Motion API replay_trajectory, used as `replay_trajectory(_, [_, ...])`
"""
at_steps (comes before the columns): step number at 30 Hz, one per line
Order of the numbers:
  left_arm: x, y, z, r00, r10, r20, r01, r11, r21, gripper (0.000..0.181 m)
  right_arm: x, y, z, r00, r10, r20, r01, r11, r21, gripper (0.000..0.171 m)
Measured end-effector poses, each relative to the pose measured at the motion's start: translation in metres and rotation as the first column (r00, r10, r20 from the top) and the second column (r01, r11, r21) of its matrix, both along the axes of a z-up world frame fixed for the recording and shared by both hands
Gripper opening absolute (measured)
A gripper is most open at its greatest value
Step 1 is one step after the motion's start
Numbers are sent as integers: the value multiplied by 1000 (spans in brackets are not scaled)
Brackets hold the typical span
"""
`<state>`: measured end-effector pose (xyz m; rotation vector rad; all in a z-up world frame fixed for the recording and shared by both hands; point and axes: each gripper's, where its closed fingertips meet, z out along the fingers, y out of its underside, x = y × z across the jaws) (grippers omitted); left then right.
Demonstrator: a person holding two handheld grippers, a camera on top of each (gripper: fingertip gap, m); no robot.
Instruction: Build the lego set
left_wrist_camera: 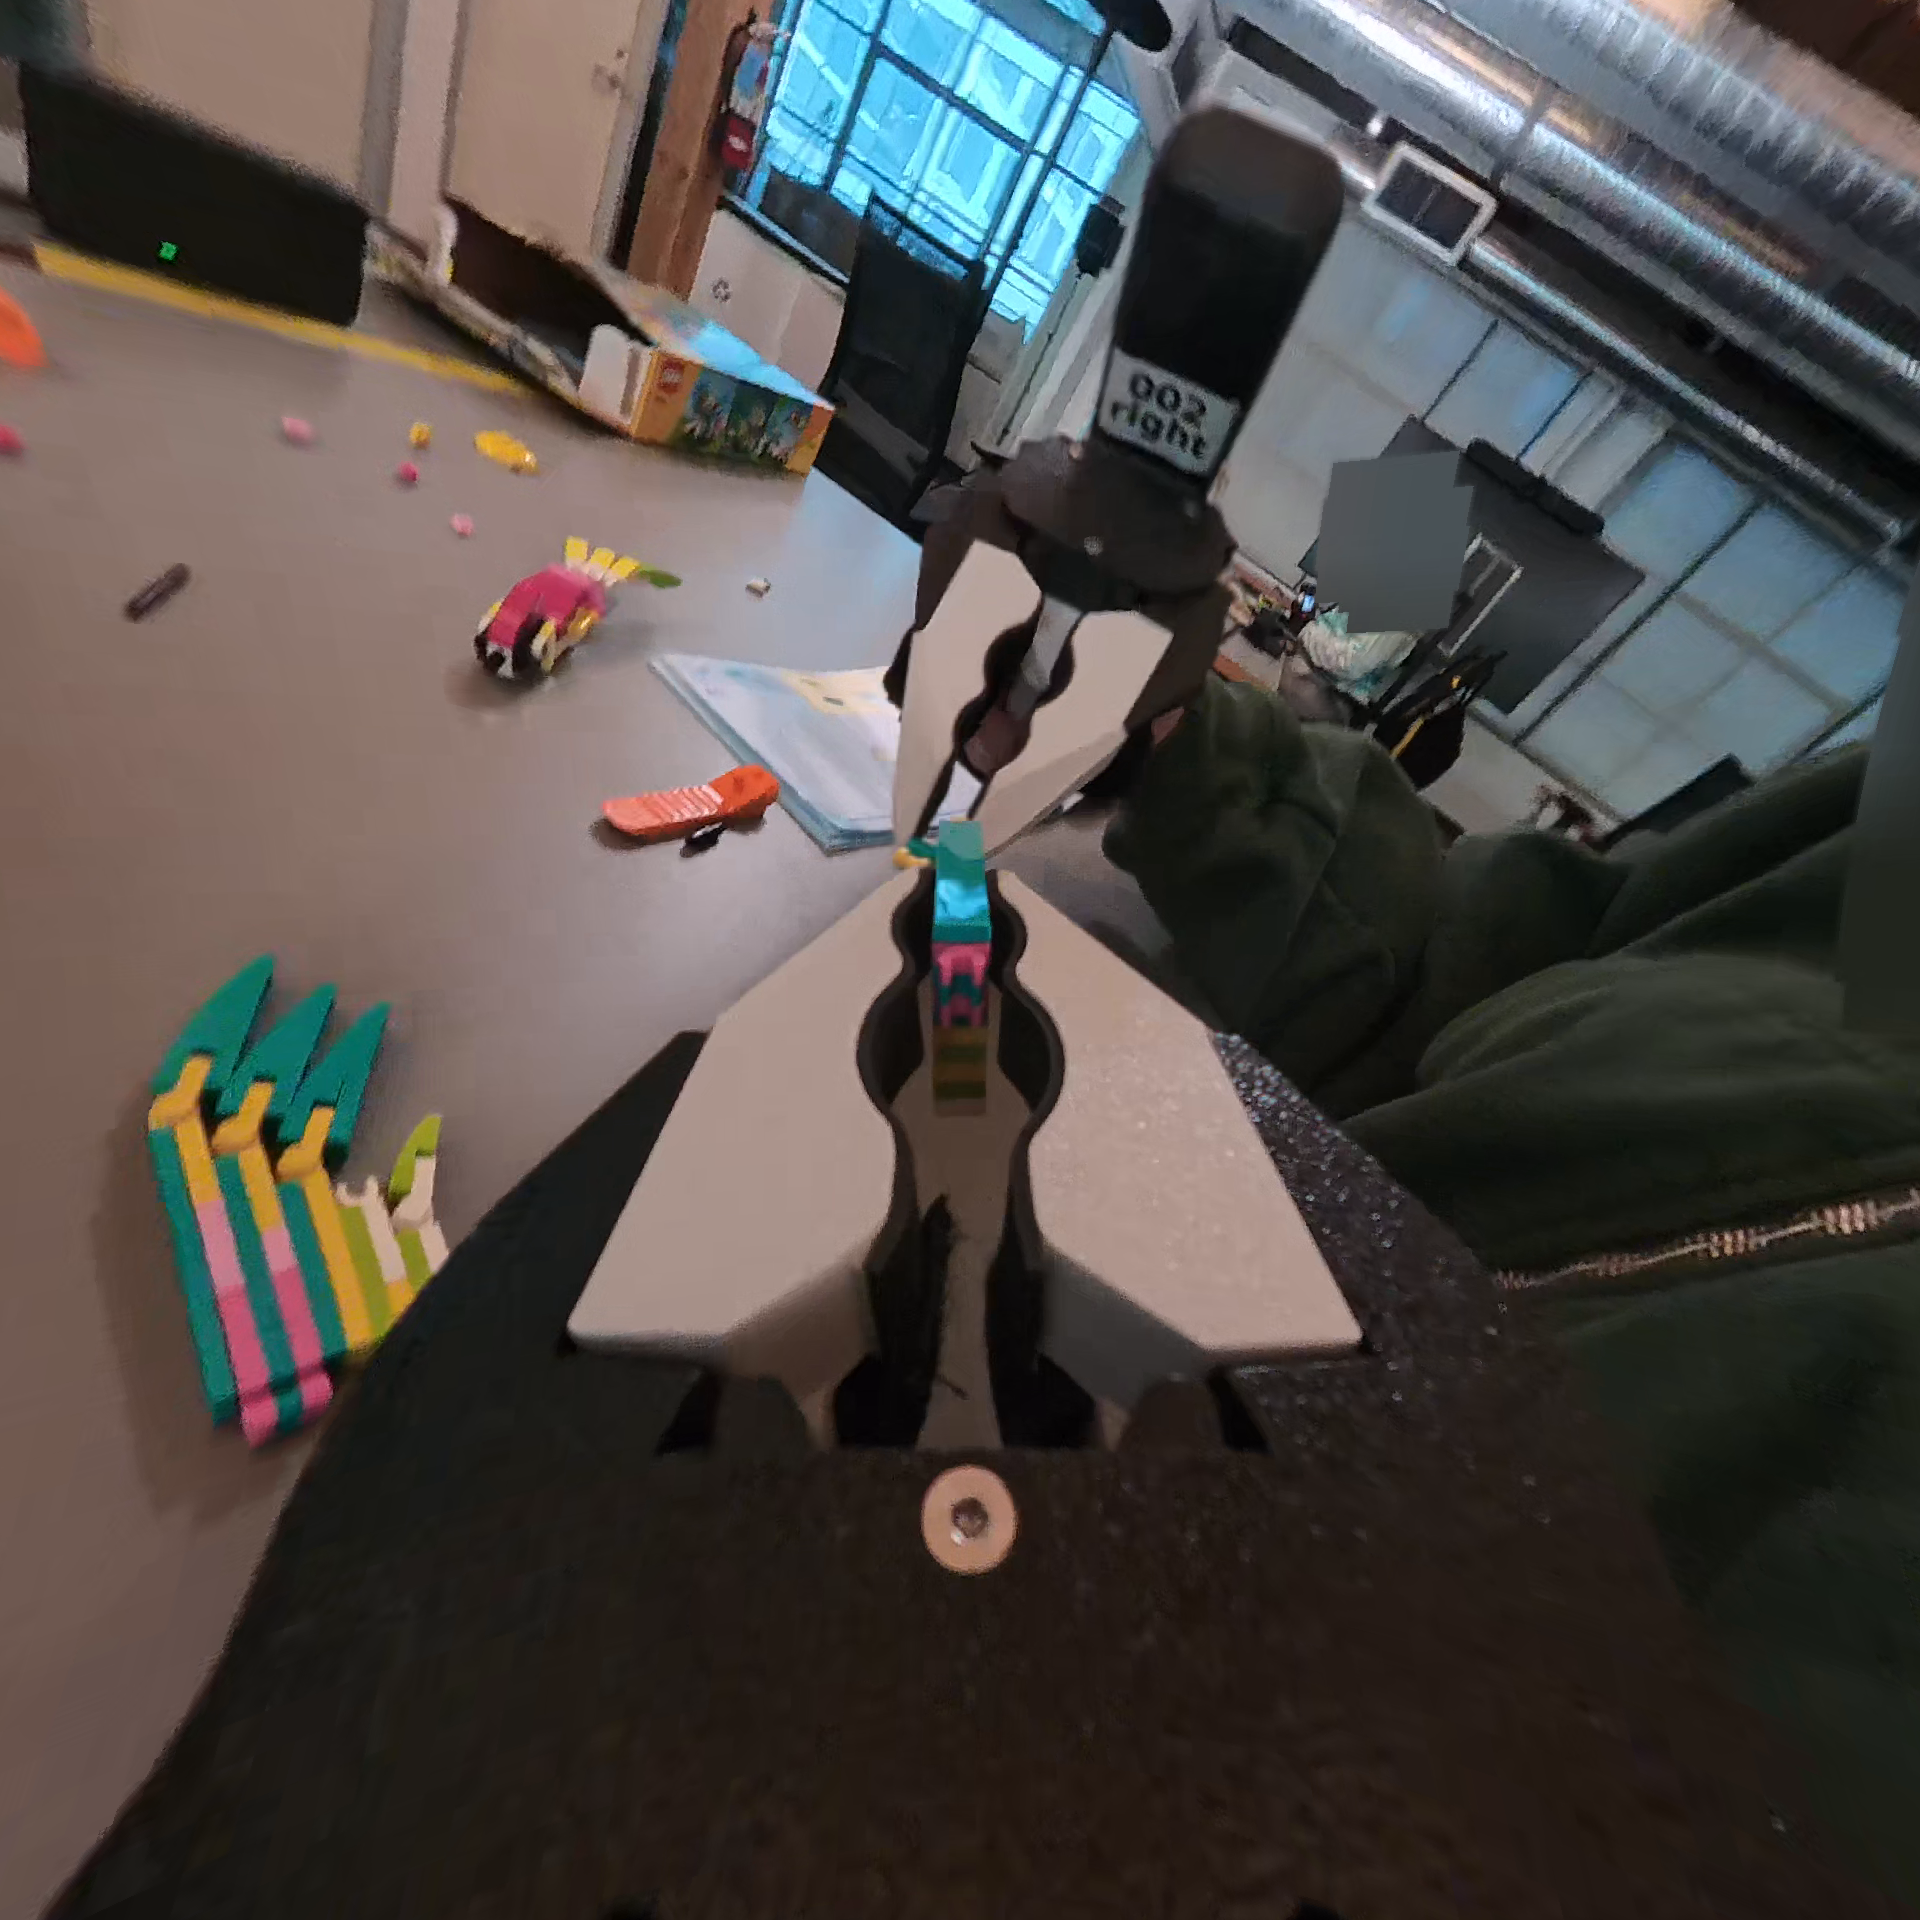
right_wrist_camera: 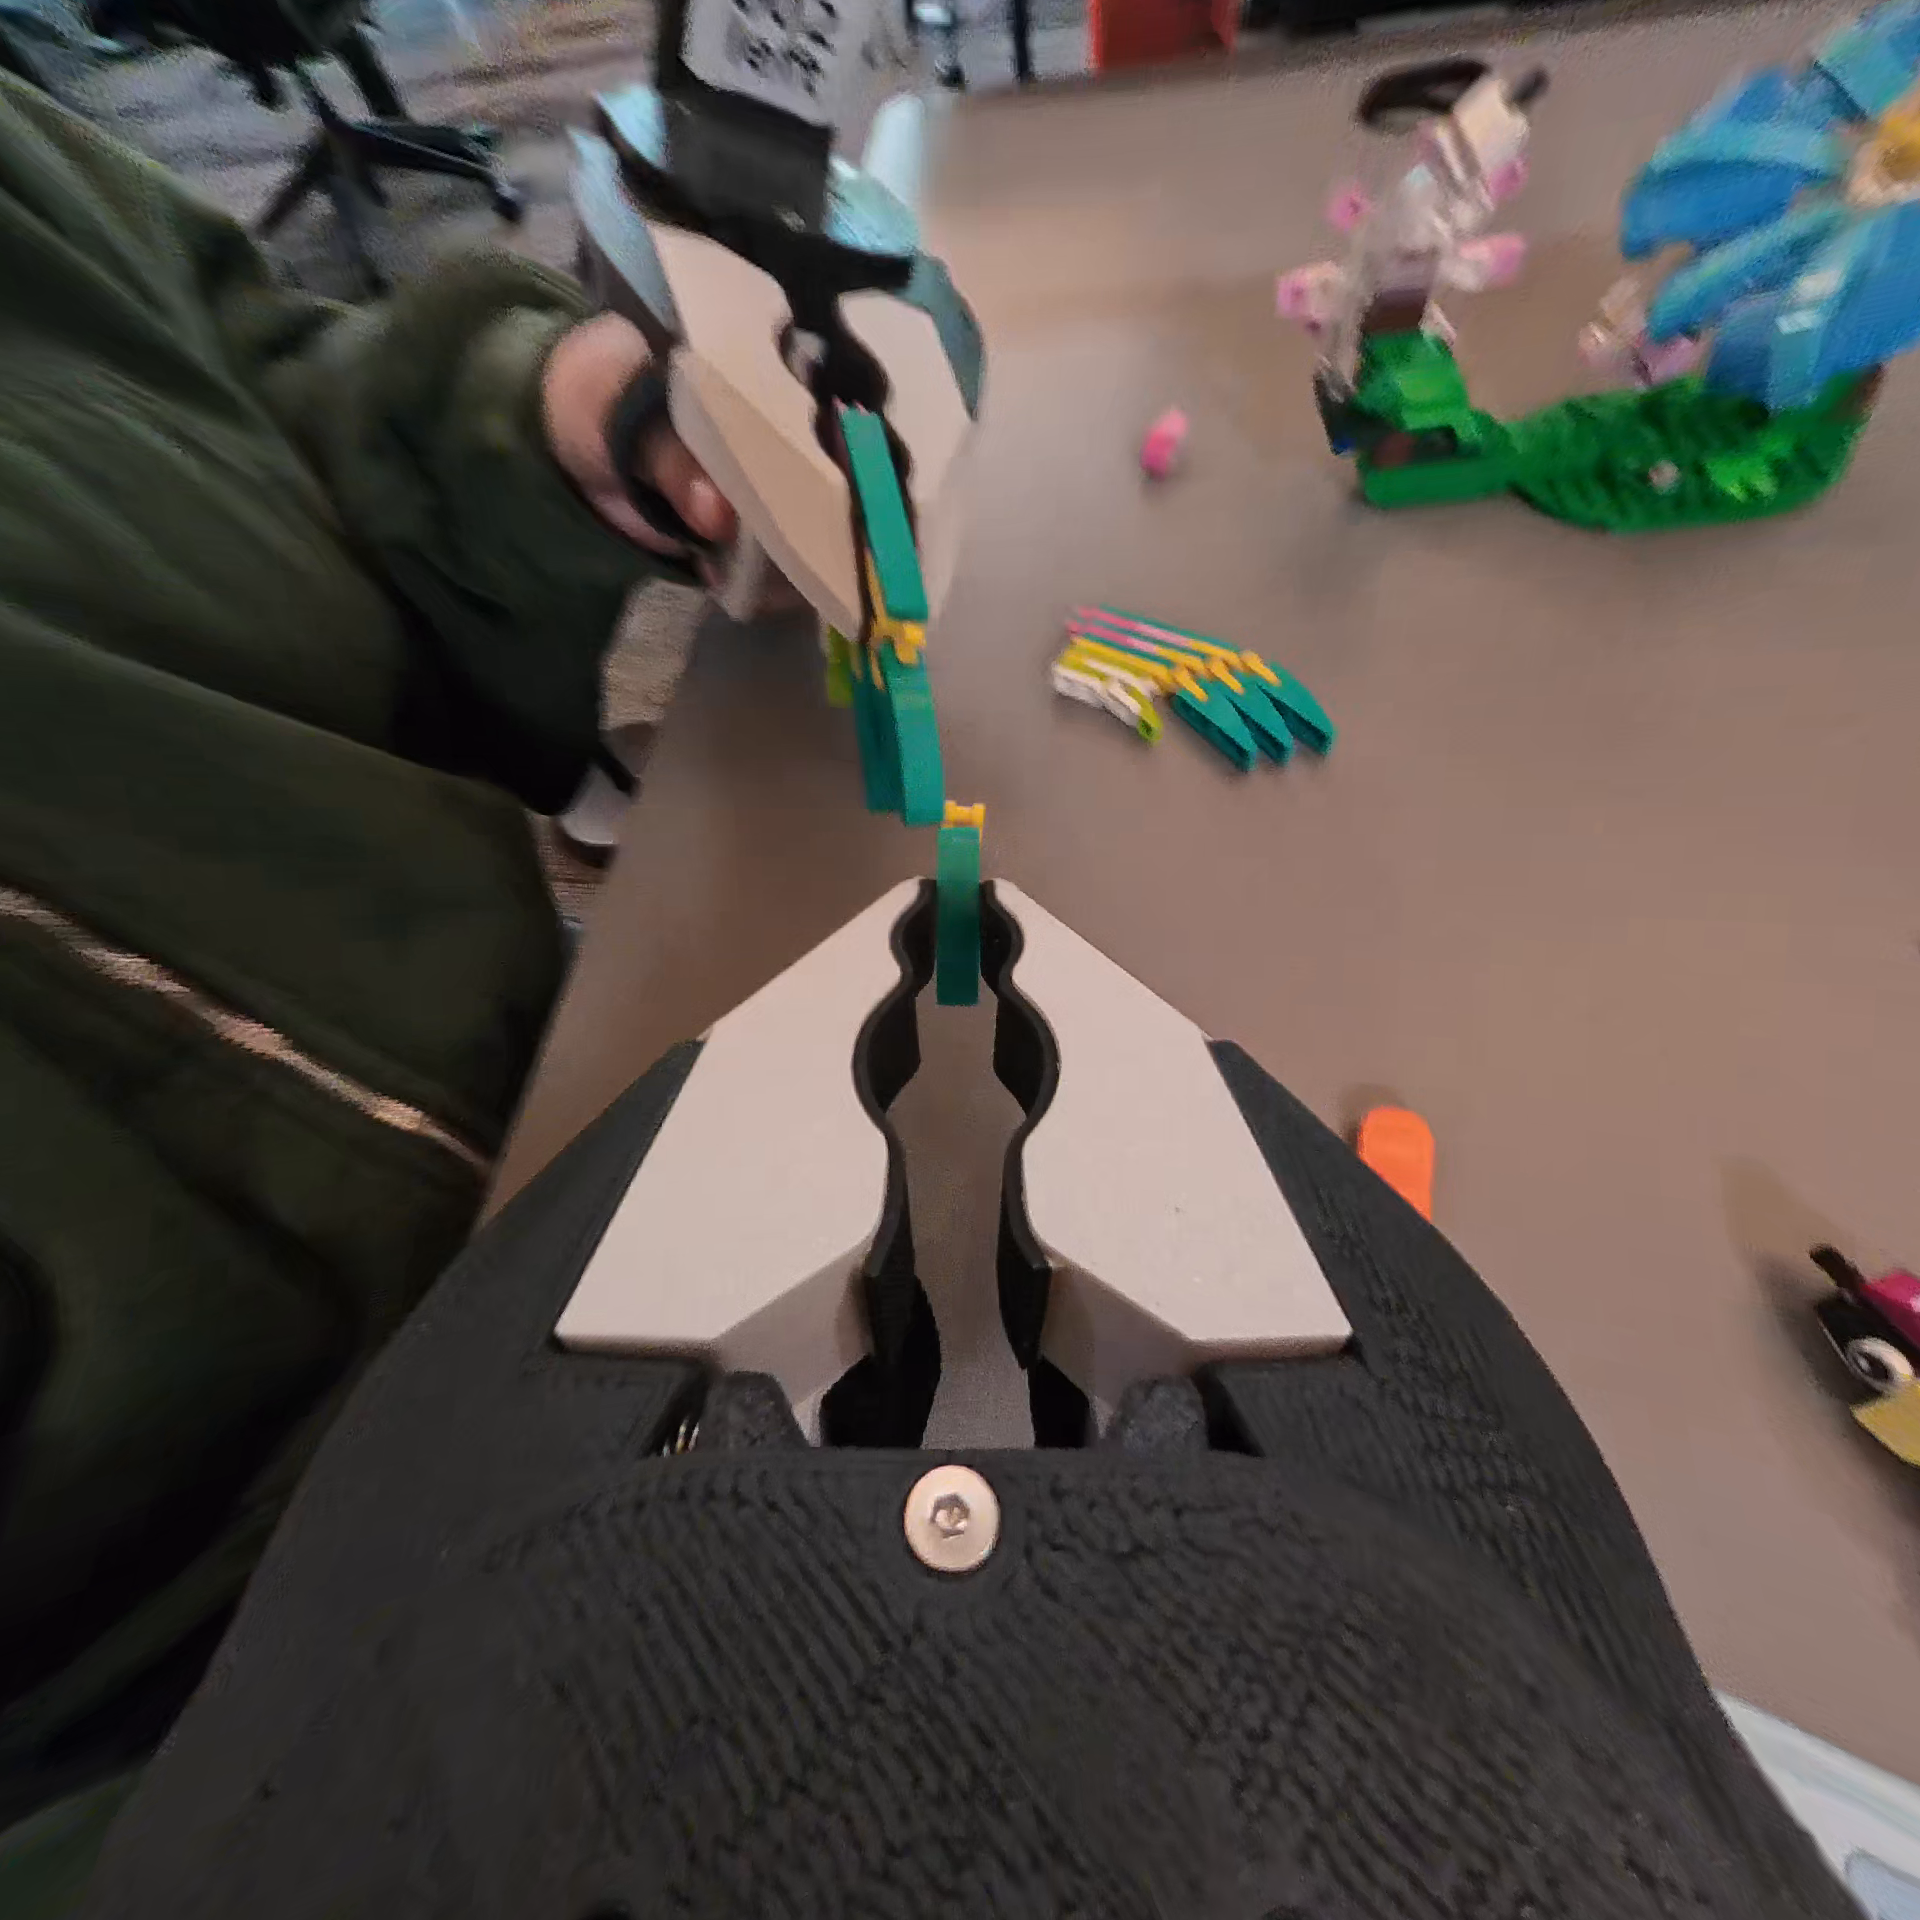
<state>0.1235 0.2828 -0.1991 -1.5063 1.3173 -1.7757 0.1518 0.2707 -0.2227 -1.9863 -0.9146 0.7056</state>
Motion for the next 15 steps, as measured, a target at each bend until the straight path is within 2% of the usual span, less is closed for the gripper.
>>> replay_trajectory(9, [-3,-16,24,989,-32,147,-4,971,241,6,4,-10,39,992,50,113,-57,997,56,6])
replay_trajectory(11, [-3,-20,24,988,-48,147,7,963,270,6,-5,-17,46,992,97,82,-101,994,46,6])
replay_trajectory(15, [0,-27,21,988,-75,136,29,950,311,6,-16,-23,46,982,151,114,-153,988,5,6])
